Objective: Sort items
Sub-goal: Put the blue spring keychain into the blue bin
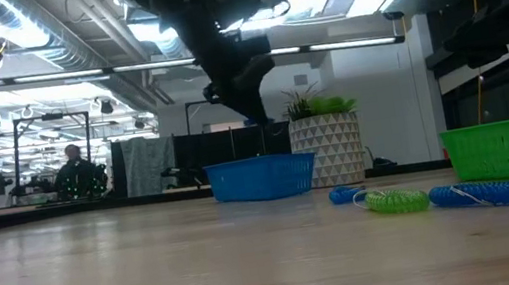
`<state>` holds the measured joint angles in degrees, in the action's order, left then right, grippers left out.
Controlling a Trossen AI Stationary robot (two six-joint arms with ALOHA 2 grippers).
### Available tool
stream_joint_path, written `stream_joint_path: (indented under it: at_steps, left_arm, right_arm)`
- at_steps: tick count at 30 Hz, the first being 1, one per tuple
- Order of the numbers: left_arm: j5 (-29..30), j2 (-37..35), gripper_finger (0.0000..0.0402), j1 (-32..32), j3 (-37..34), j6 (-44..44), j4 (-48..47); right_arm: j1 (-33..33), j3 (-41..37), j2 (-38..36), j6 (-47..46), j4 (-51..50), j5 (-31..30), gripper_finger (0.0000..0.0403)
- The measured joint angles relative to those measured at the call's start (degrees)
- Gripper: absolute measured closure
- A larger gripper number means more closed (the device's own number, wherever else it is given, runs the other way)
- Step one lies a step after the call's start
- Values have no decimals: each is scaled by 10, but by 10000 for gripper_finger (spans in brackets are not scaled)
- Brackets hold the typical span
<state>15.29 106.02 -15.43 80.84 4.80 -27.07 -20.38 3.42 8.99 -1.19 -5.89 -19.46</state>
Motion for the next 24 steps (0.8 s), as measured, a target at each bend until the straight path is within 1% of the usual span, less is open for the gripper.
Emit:
stream_joint_path:
  at_steps: [5,7,12,14,20,24]
  left_arm:
    - [-2,0,374,6,0,-5,-49]
    - [-20,0,374,8,0,-6,-65]
    - [-81,0,374,8,0,-33,-70]
    - [-94,0,374,8,0,-40,-70]
    - [-111,0,374,8,0,-60,-71]
    - [-152,0,374,8,0,-90,-71]
  right_arm:
    - [0,0,0,0,0,0,313]
    - [0,0,0,0,0,0,313]
    - [0,0,0,0,0,0,313]
    - [0,0,0,0,0,0,313]
    - [0,0,0,0,0,0,313]
    - [0,0,0,0,0,0,313]
